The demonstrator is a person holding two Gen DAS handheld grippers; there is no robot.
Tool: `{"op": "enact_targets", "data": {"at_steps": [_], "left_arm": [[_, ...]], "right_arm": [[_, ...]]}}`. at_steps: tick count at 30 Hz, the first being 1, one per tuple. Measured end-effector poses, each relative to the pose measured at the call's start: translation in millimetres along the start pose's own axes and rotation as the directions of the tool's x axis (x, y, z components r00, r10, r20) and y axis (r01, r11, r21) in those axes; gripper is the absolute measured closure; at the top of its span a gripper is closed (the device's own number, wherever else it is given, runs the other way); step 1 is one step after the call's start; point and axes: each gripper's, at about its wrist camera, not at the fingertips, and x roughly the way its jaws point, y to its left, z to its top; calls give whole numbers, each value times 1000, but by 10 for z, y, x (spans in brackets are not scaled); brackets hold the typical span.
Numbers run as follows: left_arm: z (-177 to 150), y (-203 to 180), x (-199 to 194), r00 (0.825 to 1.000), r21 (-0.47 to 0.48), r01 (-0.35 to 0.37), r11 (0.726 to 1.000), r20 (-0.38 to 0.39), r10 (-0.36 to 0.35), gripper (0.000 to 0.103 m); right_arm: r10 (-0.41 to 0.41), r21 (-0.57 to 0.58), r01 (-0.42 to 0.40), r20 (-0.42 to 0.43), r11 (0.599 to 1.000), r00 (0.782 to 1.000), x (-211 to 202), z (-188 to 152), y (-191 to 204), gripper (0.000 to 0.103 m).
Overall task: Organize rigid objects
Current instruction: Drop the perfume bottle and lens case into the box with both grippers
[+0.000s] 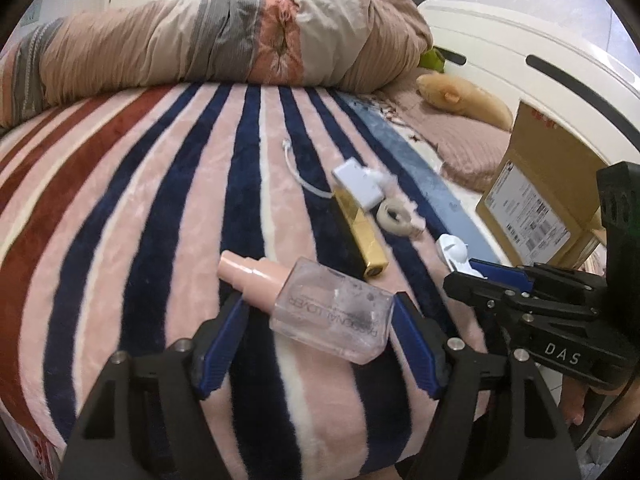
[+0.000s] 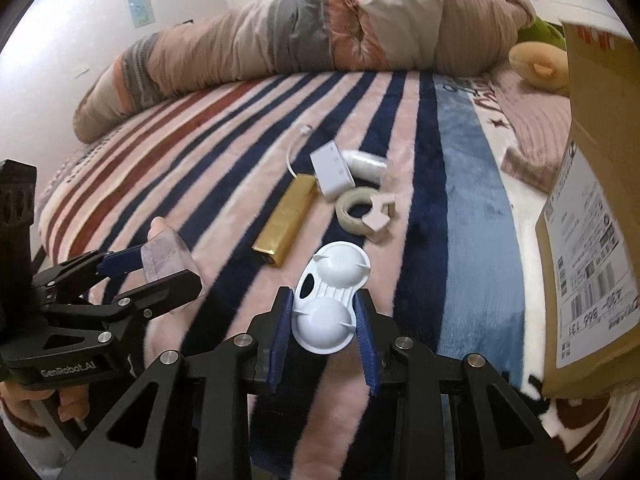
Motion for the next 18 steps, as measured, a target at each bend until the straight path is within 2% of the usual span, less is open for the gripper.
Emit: {"op": "enact_targets", "data": {"at_steps": [6, 12, 15, 18], "left_arm": [[275, -105, -343, 996, 49, 11, 999, 84, -15, 32], [650, -353, -674, 987, 134, 18, 991, 153, -39, 32], [835, -542, -802, 981, 183, 33, 983, 182, -66, 32], [1035, -802, -868, 974, 226, 65, 972, 196, -111, 32]], "right_arm": [[38, -52, -34, 84, 998, 996, -316, 213, 148, 77], [71, -96, -52, 208, 994, 976, -788, 498, 174, 77], [57, -98, -32, 271, 995, 961, -1050, 608, 65, 77], [11, -78, 15, 325, 997, 946, -1278, 655, -127, 77]]}}
